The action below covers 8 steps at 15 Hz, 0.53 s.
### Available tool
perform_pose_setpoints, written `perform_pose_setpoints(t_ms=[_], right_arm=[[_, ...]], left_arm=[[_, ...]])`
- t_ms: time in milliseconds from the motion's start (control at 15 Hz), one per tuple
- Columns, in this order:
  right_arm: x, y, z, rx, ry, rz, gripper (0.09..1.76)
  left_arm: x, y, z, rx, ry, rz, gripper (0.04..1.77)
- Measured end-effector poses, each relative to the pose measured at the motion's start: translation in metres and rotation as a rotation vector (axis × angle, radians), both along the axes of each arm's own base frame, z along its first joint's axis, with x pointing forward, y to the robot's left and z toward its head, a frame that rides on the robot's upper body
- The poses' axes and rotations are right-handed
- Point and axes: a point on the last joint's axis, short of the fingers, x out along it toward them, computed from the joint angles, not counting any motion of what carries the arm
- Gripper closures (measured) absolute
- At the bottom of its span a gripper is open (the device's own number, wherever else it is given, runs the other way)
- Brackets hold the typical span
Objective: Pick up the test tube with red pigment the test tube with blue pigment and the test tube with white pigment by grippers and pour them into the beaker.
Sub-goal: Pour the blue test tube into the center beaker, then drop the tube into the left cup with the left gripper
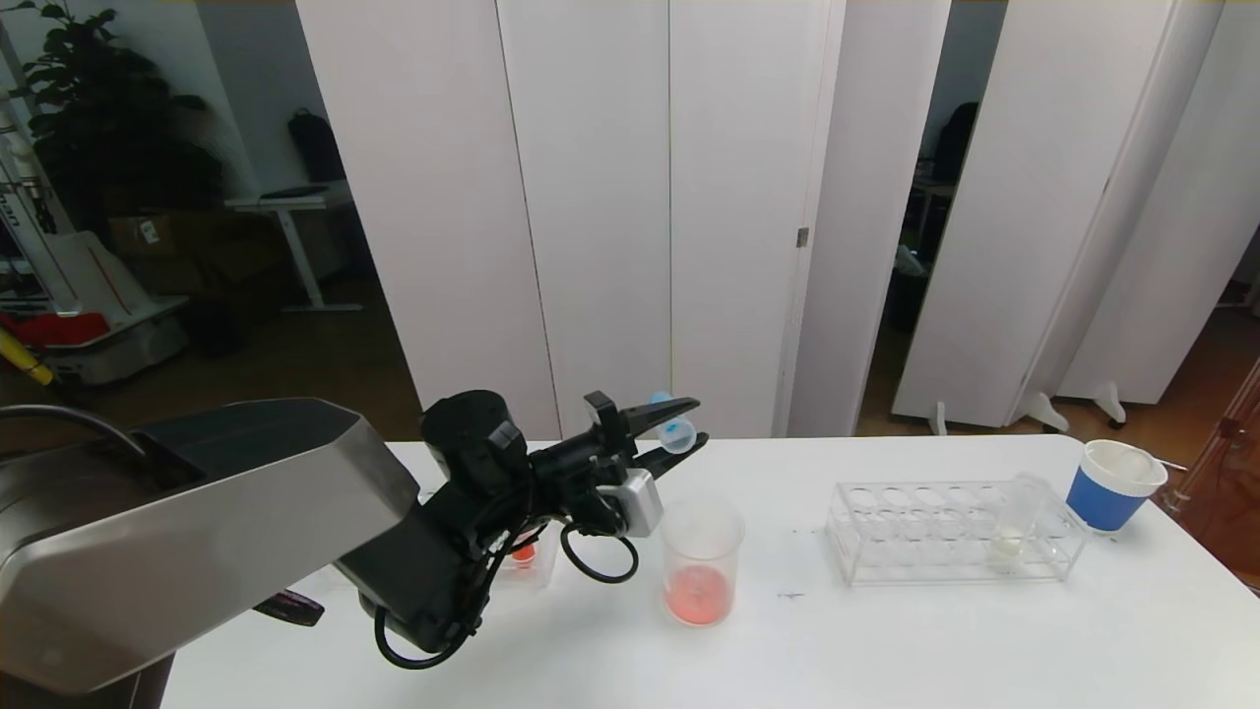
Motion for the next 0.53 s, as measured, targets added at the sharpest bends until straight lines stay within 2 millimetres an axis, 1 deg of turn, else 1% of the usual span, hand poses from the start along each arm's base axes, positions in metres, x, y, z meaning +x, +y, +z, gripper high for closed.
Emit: perform_pose_setpoints(t_ms=[200,533], right_arm=[[0.0000,0.0000,0.0000,0.000,0.000,0.000,0.10],[0.0000,0.0000,0.0000,-0.001,0.000,0.000,0.10]], left_arm=[[0.0082,0.0028,-0.0022,0.006,-0.025,0.001,1.23],[0.0111,0.0042,-0.0055,0.026,-0.054,0.013,1.23]])
